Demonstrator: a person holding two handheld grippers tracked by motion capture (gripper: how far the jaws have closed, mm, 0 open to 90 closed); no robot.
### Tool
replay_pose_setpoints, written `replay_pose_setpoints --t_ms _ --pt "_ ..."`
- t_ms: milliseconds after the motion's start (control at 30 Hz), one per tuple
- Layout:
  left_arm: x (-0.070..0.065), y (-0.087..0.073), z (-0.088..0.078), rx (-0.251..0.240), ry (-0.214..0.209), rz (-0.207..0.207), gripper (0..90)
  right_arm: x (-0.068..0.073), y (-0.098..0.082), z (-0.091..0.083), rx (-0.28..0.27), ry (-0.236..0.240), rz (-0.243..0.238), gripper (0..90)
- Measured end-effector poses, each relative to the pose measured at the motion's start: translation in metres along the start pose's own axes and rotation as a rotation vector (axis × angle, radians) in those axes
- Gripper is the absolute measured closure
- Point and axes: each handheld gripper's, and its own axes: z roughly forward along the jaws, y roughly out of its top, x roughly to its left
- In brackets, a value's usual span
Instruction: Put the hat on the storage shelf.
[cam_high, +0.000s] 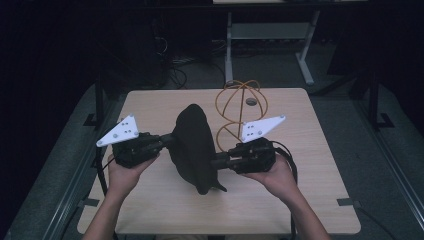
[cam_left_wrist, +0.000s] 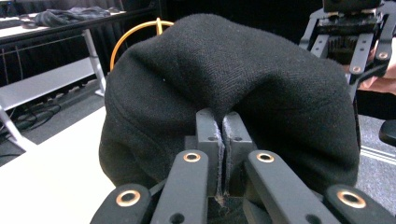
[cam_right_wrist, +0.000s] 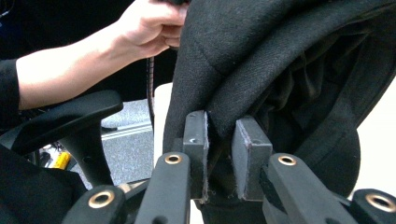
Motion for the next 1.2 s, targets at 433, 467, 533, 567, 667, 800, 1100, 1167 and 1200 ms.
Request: replay_pose_setpoints --t_ms 433,467,533,567,667,800,1100,1167,1200 --pt "0.006 0.015 0.008 0.037 -0.009 0.02 88.5 -0.01 -0.003 -0.011 -0.043 -0.047 0.039 55.7" --pt "0.006 0.016 0.008 0.047 -0.008 0.027 88.5 -0.011 -0.004 -0.013 -0.051 -0.051 0.051 52.2" --pt "0.007 0.017 0.008 0.054 -0.008 0.032 88.5 -0.015 -0.008 -0.018 -0.064 -0.07 0.079 46.7" --pt "0.008 0.017 0.007 0.056 -0.006 0.032 88.5 -0.017 -0.011 -0.021 -0.066 -0.075 0.089 44.8" --pt "0.01 0.019 0.006 0.056 -0.002 0.033 88.6 -0.019 -0.02 -0.029 -0.077 -0.099 0.106 42.2" --pt "0.015 0.02 0.005 0.047 0.004 0.023 88.6 -0.022 -0.043 -0.042 -0.05 -0.168 0.117 37.2" --pt "0.03 0.029 0.009 0.064 0.005 0.012 88.7 -0.032 -0.09 -0.065 -0.013 -0.258 0.19 34.7" --pt "0.033 0.032 0.011 0.07 0.001 0.008 88.7 -0.033 -0.099 -0.071 -0.014 -0.279 0.201 34.8" --pt "0.034 0.033 0.012 0.073 0.0 0.009 88.7 -0.034 -0.102 -0.072 -0.014 -0.287 0.206 34.9"
